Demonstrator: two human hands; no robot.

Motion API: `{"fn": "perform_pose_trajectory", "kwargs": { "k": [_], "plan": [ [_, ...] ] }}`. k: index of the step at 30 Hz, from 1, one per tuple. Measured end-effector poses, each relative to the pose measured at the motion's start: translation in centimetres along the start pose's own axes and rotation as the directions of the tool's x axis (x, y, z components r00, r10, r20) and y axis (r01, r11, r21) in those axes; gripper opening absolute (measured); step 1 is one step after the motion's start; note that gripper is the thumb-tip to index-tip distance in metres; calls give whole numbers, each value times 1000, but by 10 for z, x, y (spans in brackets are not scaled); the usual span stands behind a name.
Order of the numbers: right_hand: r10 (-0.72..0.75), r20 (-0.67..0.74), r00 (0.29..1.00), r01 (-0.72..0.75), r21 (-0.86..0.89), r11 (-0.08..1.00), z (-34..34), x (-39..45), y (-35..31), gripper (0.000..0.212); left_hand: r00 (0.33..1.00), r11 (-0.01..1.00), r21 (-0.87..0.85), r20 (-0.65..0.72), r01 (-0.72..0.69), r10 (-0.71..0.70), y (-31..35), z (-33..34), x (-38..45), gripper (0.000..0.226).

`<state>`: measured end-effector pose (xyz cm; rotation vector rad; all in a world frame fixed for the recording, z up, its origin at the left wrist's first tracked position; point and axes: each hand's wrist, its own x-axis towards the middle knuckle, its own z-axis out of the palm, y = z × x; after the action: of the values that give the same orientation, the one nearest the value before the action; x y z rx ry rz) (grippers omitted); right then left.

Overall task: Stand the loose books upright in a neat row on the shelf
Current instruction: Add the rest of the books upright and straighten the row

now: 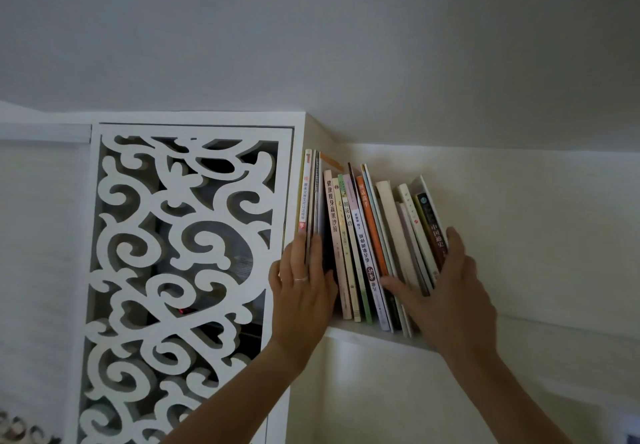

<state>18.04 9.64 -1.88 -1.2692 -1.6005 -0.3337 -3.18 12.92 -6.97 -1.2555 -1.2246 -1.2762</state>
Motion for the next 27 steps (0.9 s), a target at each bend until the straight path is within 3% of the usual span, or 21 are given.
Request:
{"fn": "perform_pose_trajectory", "kwargs": {
  "k": [3,8,14,20,27],
  "plan": [
    [1,-13,1000,-2,-93,996,12,0,-3,149,980,978,73,47,-195,192,1,3,-3,50],
    [-6,-78,997,-1,-87,996,16,0,-4,146,990,1000,-22,142,-5,8,6,3,10,60],
    [23,-146,989,-35,-77,996,23,-1,-11,134,999,998,-64,50,6,-2,14,3,11,73],
    [11,-150,989,-26,-97,995,13,1,-7,116,997,995,-95,64,-29,35,15,2,9,58],
    [5,-174,985,-32,-148,988,20,1,-8,112,992,991,-133,121,-3,19,16,-2,6,61]
  ]
}}
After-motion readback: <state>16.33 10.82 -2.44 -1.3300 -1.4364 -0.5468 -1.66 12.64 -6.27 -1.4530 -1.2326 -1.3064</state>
